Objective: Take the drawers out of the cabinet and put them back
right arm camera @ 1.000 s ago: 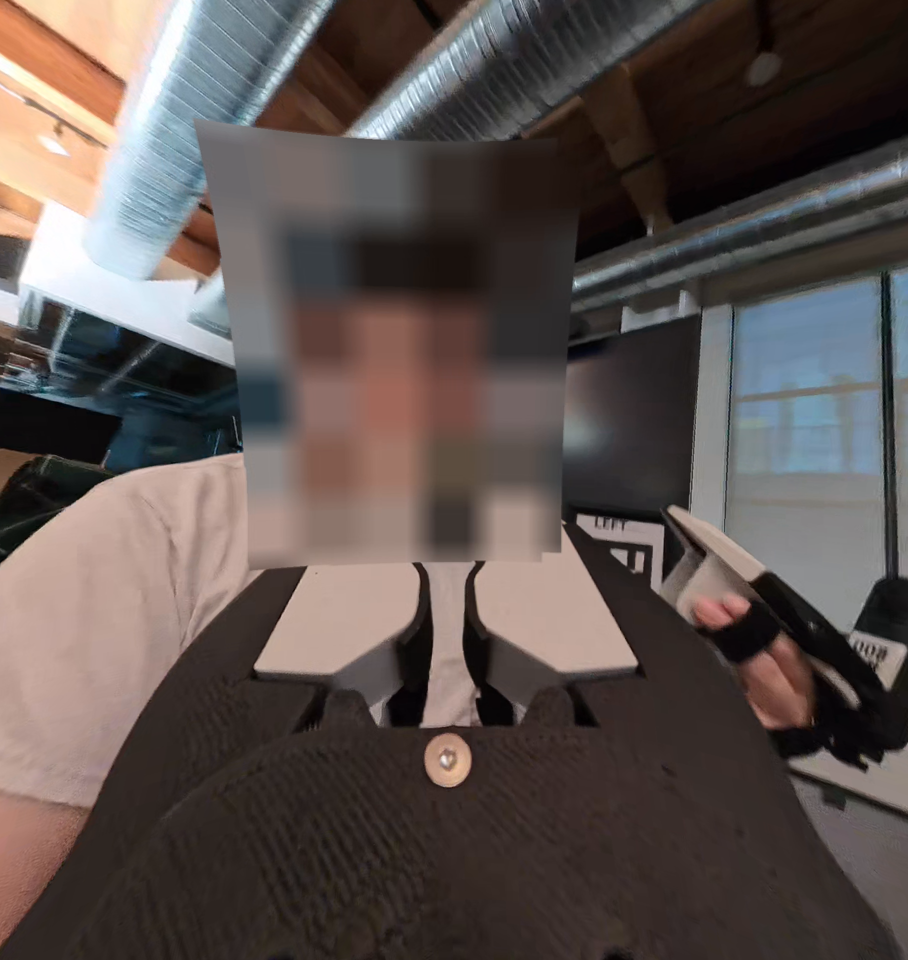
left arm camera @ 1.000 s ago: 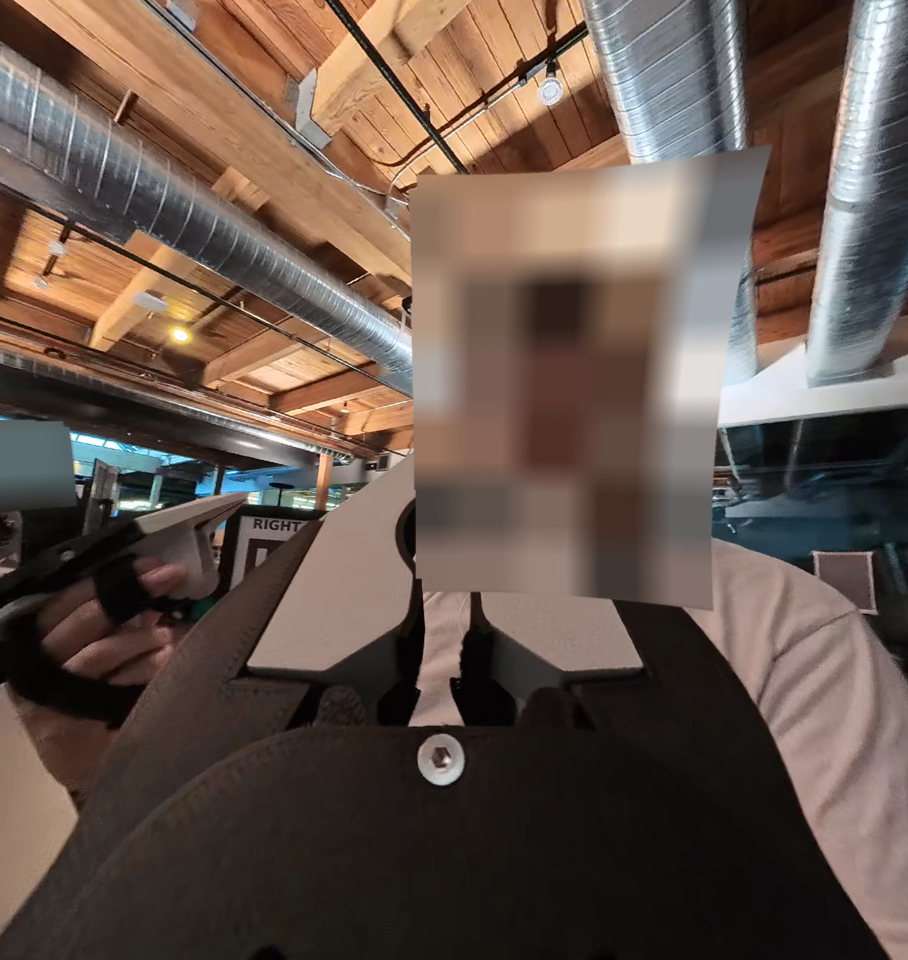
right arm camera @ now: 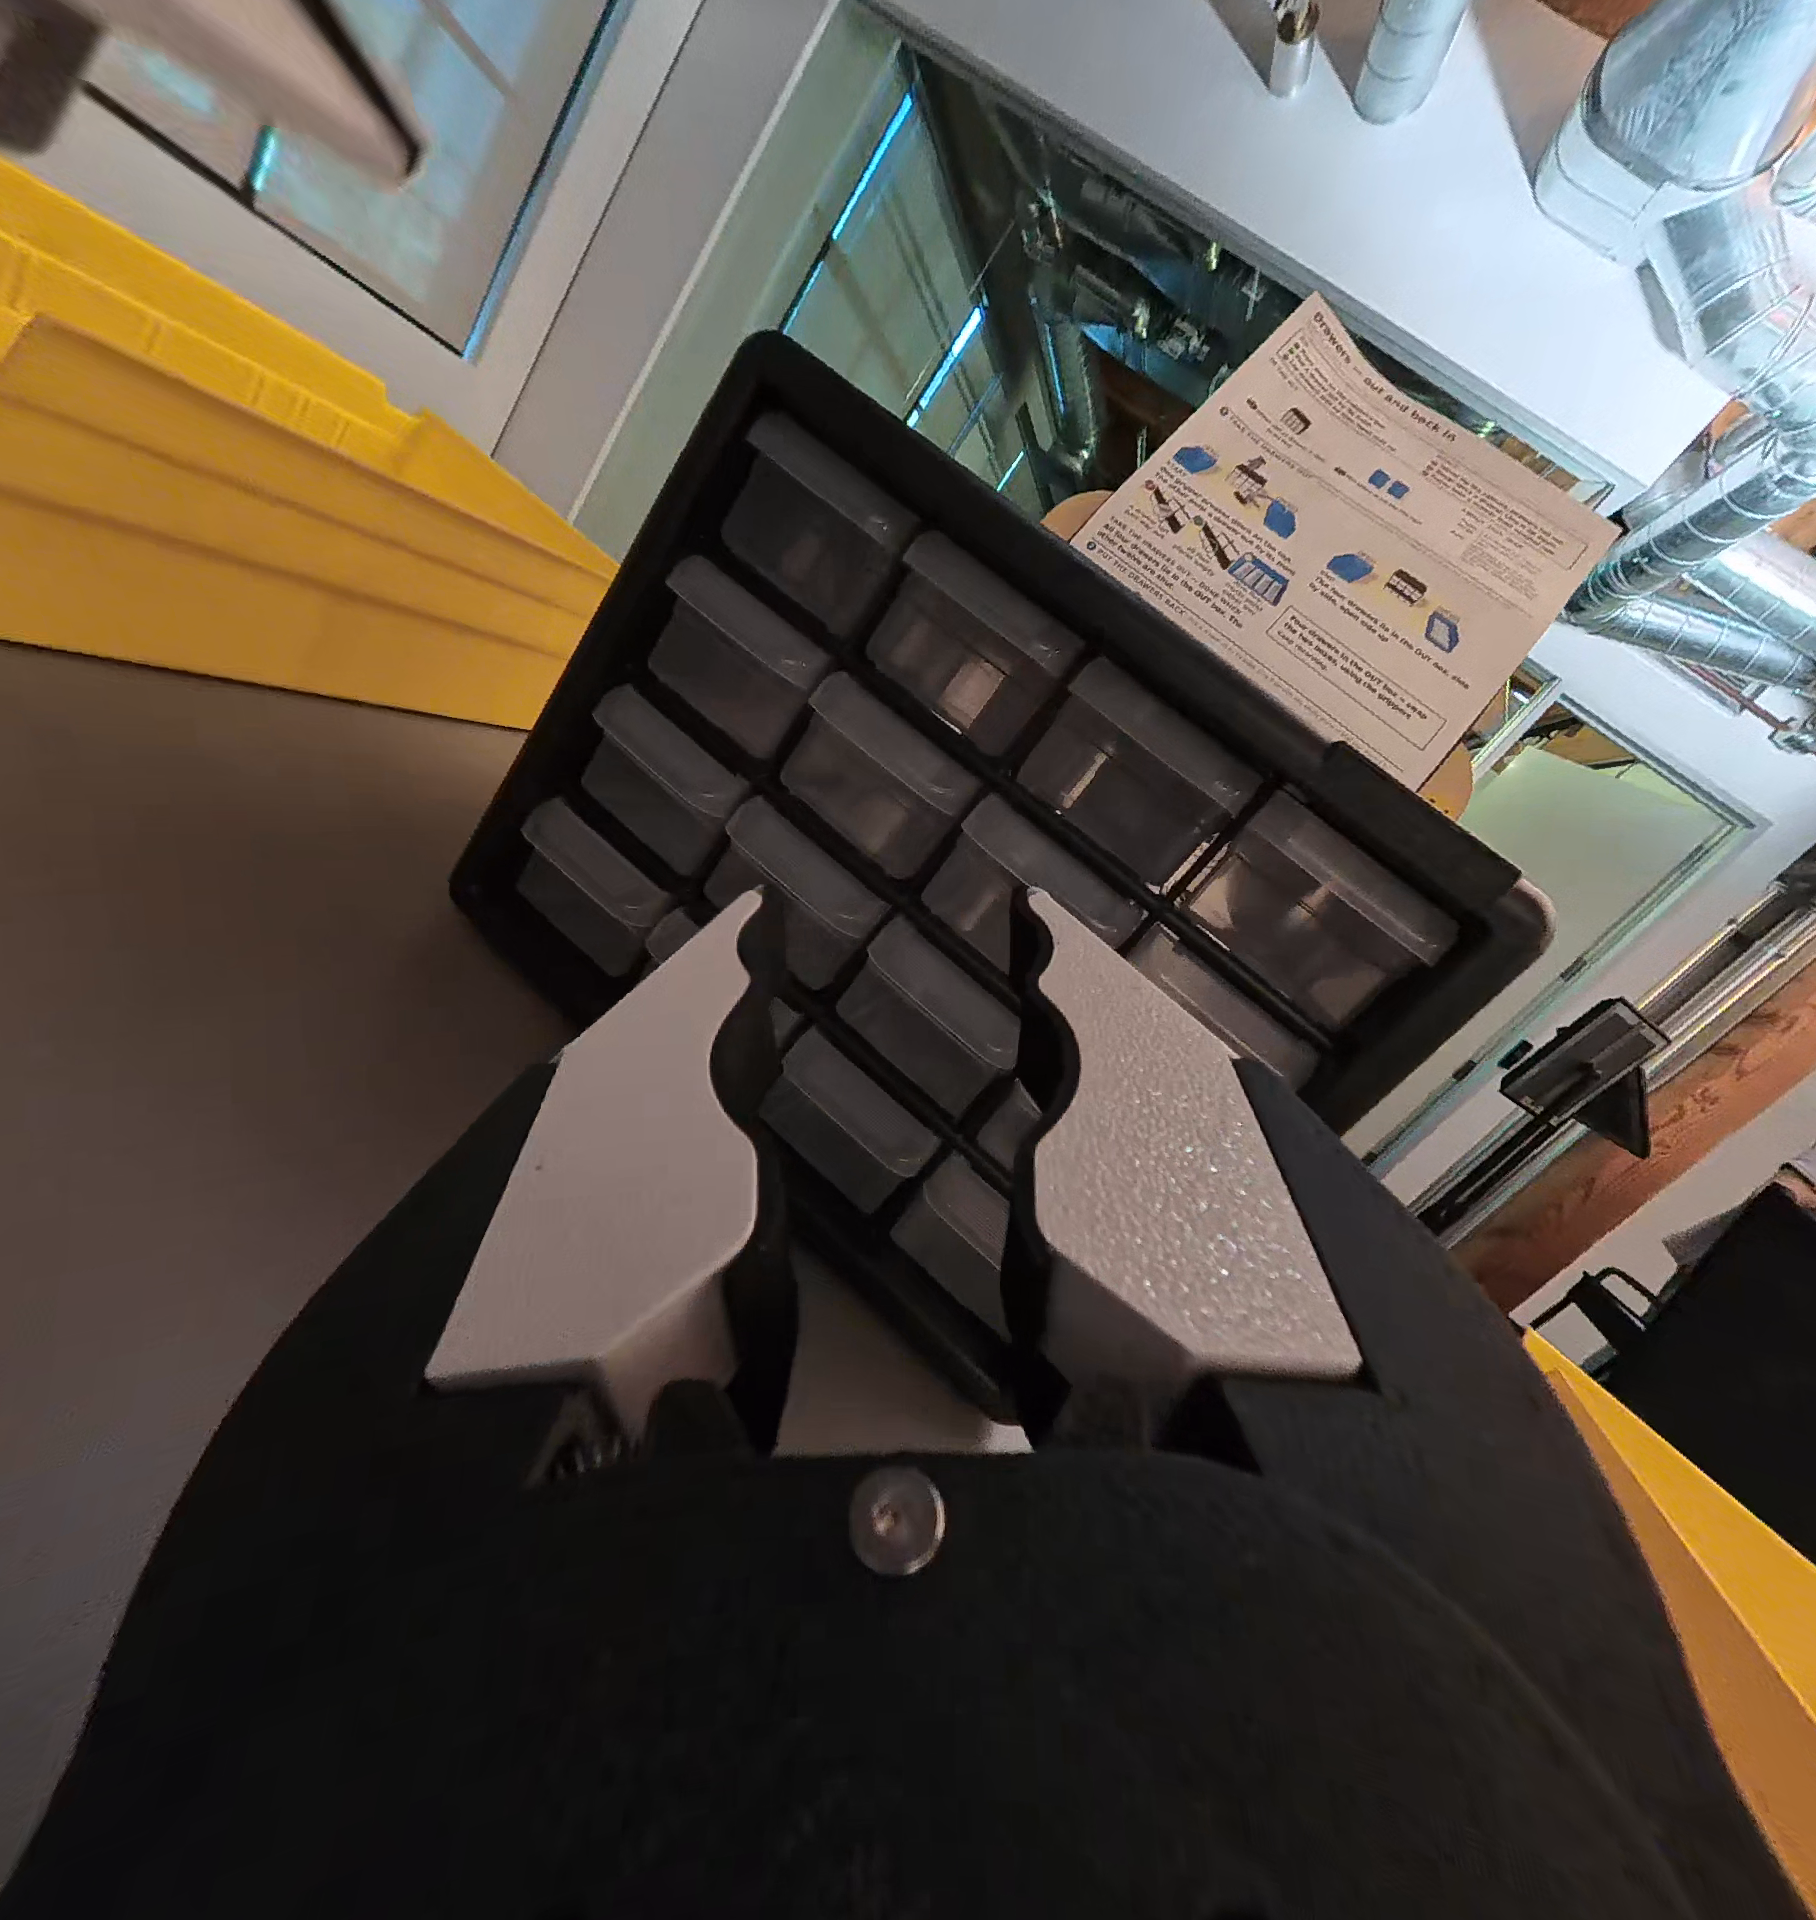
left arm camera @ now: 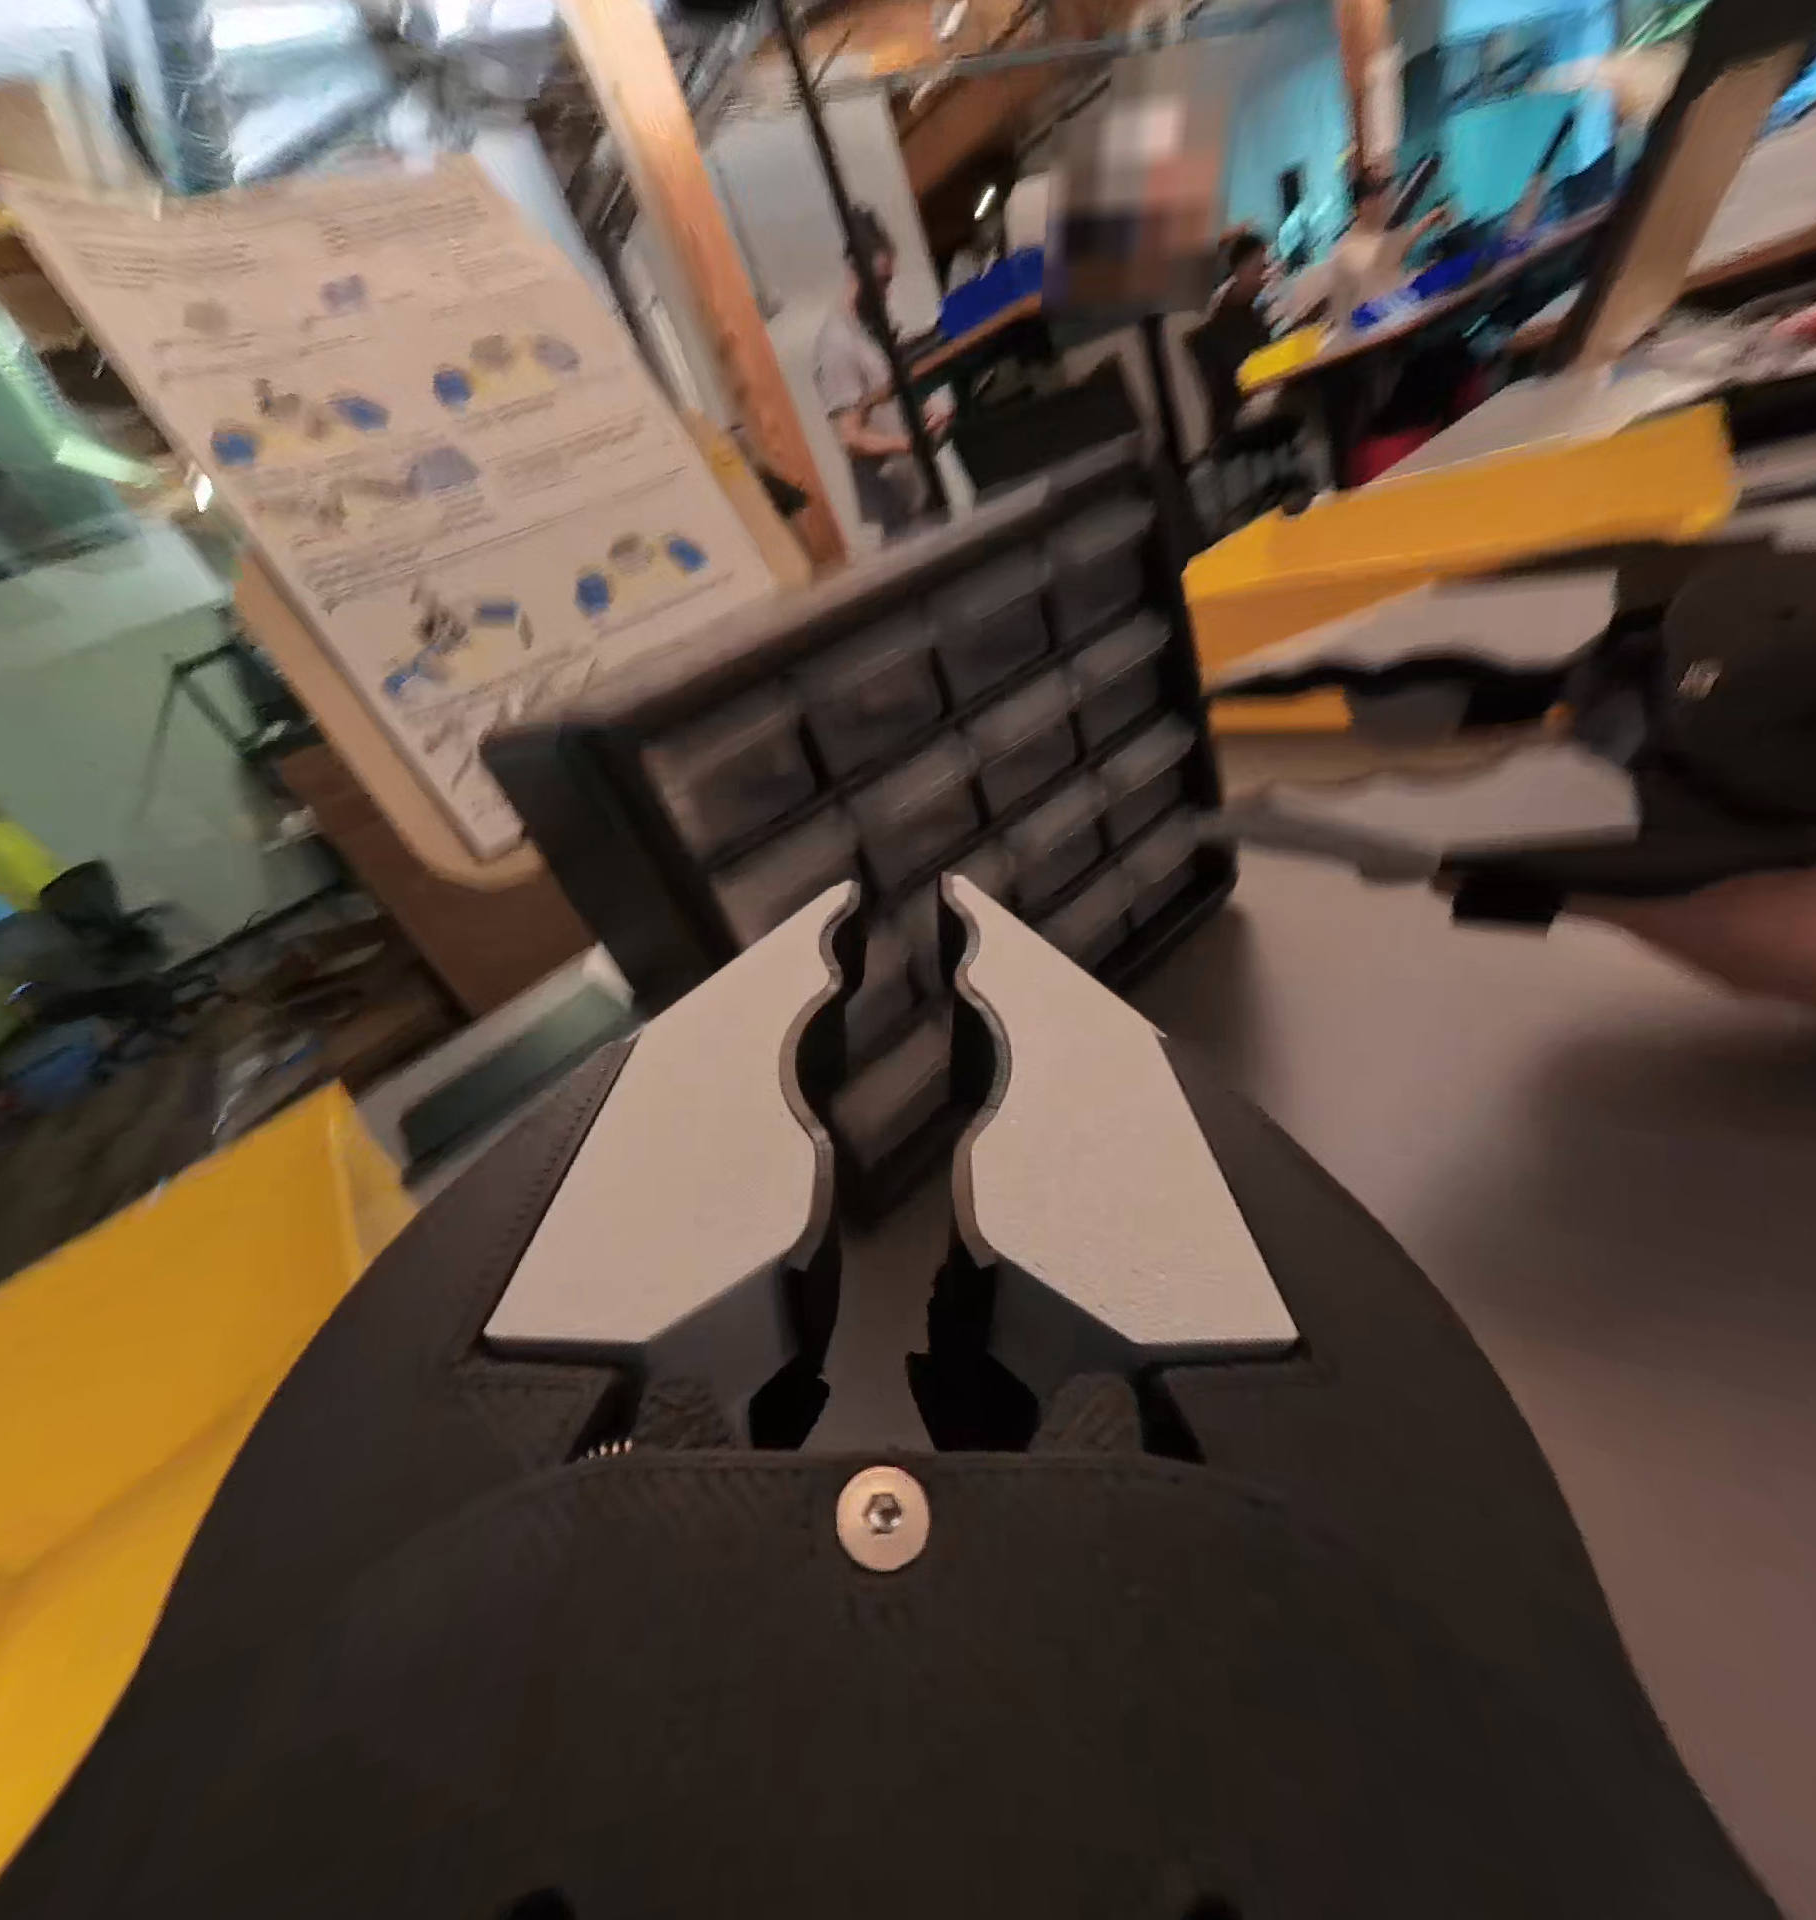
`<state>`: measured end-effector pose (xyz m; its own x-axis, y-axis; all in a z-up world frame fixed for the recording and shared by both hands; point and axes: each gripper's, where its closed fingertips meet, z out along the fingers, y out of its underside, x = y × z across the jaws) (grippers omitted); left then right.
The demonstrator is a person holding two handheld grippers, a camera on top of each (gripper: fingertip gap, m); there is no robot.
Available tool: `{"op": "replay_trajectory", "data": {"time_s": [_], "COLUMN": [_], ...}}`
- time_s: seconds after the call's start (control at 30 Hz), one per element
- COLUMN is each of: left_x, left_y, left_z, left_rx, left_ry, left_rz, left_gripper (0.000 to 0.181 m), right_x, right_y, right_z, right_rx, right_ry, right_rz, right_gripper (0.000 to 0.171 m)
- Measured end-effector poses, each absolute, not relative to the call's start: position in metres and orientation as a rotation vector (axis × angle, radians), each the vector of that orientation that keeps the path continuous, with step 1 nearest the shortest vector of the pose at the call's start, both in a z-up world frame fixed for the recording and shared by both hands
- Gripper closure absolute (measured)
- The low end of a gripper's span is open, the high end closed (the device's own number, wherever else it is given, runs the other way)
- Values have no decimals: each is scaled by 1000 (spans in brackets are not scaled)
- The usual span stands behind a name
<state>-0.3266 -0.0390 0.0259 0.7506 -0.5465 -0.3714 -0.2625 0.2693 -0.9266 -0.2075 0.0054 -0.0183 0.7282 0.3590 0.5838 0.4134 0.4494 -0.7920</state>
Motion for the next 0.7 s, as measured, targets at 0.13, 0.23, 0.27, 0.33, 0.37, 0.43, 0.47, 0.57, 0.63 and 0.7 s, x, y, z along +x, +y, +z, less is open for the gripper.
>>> {"op": "replay_trajectory", "data": {"time_s": [0.13, 0.23, 0.27, 0.33, 0.37, 0.43, 0.47, 0.57, 0.63, 0.7], "left_x": [-317, -321, -321, -322, -323, -326, -329, -334, -336, -335], "left_y": [-33, -22, -20, -16, -15, -12, -11, -7, -4, 1], "left_z": [87, 137, 152, 180, 191, 199, 199, 180, 165, 154], "left_rx": [-1184, -1117, -1104, -1078, -1074, -1102, -1120, -1194, -1218, -1229], "left_ry": [796, 821, 840, 867, 885, 938, 949, 1003, 1047, 1100], "left_rz": [-194, -107, -97, -84, -79, -56, -40, -6, 35, 74], "left_gripper": [163, 148, 145, 144, 144, 146, 148, 151, 153, 160], "right_x": [-208, -212, -212, -213, -214, -215, -215, -214, -215, -215], "right_y": [3, 2, 2, 1, -1, -3, -3, -2, 0, 2], "right_z": [-17, -22, -22, -22, -21, -22, -21, -24, -27, -29], "right_rx": [-1128, -1135, -1138, -1130, -1123, -1115, -1111, -1115, -1128, -1137], "right_ry": [-802, -830, -833, -836, -843, -854, -855, -866, -871, -878], "right_rz": [-46, -27, -24, -28, -27, -33, -43, -58, -58, -64], "right_gripper": [130, 138, 138, 138, 141, 144, 144, 144, 144, 144]}}
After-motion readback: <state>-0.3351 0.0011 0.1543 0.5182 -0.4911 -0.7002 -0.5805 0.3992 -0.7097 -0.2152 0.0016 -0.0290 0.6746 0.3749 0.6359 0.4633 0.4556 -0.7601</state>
